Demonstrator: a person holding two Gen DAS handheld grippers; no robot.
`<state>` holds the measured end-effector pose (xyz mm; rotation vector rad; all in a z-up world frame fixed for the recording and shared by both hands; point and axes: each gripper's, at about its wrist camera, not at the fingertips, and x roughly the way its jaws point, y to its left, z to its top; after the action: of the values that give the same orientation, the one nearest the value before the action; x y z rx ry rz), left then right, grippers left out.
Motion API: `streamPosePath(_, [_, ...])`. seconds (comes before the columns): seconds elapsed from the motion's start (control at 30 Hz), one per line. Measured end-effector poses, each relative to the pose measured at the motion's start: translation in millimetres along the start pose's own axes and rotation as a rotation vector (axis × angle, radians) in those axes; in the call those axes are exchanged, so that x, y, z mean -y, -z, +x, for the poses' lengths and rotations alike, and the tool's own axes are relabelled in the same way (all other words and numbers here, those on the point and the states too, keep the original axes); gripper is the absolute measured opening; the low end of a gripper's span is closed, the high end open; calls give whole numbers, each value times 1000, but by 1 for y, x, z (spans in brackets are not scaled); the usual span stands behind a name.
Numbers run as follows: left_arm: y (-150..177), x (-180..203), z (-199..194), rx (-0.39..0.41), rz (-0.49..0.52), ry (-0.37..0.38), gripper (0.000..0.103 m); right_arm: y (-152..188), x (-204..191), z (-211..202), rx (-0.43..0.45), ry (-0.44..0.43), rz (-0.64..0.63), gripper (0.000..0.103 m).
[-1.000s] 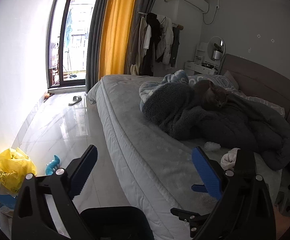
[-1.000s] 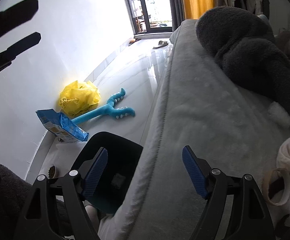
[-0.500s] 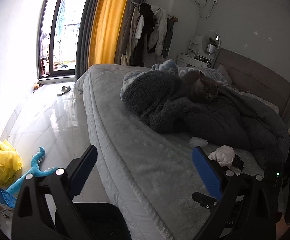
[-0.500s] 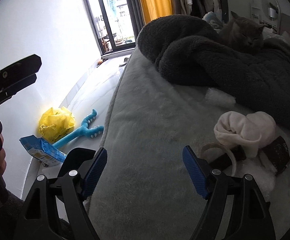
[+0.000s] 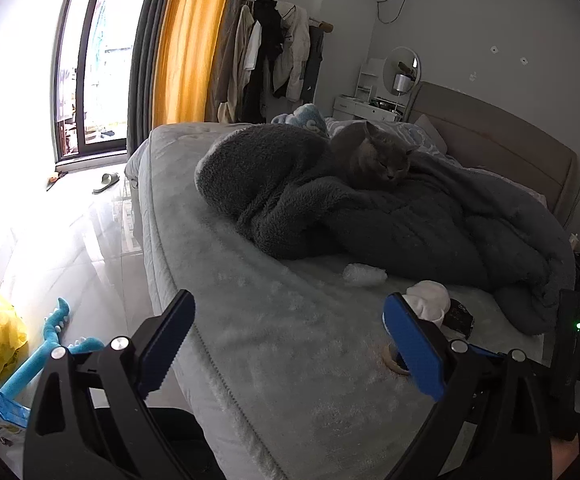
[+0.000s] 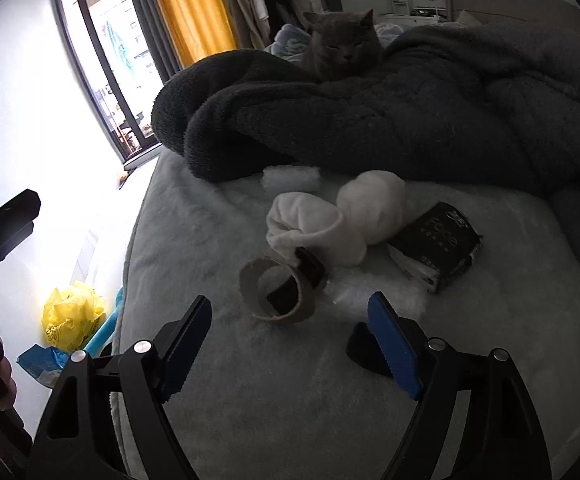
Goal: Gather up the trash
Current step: 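Move the left tool back toward the items on the bed, then take the cardboard tube from the right tool with the left tool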
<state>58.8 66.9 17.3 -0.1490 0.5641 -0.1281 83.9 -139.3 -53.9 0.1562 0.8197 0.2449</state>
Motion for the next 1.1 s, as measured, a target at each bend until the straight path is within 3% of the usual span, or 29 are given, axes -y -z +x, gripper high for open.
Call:
streamPosePath(0.1, [2,7,8,-16,5,17,97,9,4,-3,8,39,8,81])
streamPosePath(0.27, [8,18,23,-53,7,58,97,25,10,-11,64,174,47,81])
streamPosePath(0.43, [13,33,37,-80,19,78,97,32,27,1,31,200,72,81])
streamPosePath(0.6, [19,46,49,-103,43,82,97,34,38,14,-17,158,74,80])
streamPosePath(0.67, [22,51,55,-121,45,92,97,33,37,13,-6,141,52,68])
streamPosePath(0.97, [37,72,74,-174,95,129,97,27,46,14,-19,58,69,51])
streamPosePath(1.1, [42,77,81,-194,103,137,97,26,51,15,-28,25,70,49])
